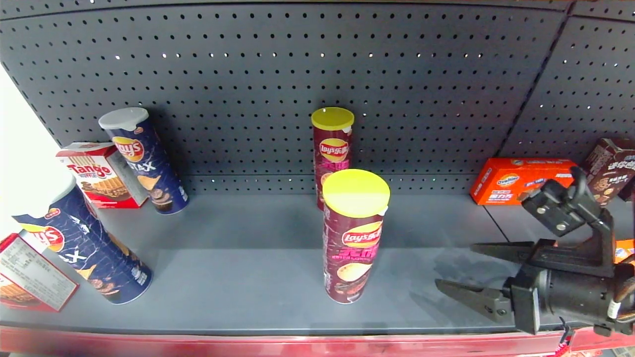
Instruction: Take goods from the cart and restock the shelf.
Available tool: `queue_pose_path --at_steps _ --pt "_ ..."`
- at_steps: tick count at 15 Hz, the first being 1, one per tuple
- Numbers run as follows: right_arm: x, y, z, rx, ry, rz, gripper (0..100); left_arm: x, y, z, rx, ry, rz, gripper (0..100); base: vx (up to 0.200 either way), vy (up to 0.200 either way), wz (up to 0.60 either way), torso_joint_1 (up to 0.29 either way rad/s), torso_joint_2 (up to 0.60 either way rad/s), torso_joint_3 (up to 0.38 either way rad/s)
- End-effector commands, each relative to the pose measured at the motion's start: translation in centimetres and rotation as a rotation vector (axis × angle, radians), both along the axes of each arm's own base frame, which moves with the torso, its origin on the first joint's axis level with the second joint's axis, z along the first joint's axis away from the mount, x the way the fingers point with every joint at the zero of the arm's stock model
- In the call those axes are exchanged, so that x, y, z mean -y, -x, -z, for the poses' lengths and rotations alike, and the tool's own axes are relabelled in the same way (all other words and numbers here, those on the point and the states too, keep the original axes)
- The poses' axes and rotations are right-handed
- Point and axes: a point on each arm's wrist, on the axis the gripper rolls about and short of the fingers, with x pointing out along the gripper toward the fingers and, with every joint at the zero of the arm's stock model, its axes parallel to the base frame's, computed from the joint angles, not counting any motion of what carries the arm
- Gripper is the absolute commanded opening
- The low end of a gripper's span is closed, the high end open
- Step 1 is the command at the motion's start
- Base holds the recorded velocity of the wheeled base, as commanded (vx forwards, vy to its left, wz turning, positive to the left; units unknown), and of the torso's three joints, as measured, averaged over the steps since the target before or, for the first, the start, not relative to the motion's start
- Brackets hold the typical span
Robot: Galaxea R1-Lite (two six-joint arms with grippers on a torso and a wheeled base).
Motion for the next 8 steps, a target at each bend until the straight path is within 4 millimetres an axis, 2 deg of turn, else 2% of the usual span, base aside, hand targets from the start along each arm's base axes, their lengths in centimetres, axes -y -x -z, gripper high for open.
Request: queue_pose_path --at_steps 1,3,8 --pt "-1.7 -1.4 1.0 -0.031 0.022 -0.003 100 0.0 0.0 0.0 -0.003 0.001 0.0 100 0.0 0.0 0.0 0.0 0.0 0.0" --pt "-2.8 -3.0 1.2 -0.02 0.017 0.013 100 0.0 0.0 0.0 -0.003 -0.001 0.0 100 0.0 0.0 0.0 0.0 0.0 0.0" --pt "-4.7 -4.9 1.3 -0.029 0.025 0.004 100 0.0 0.0 0.0 -0.003 -0.001 0.0 100 0.0 0.0 0.0 0.0 0.0 0.0"
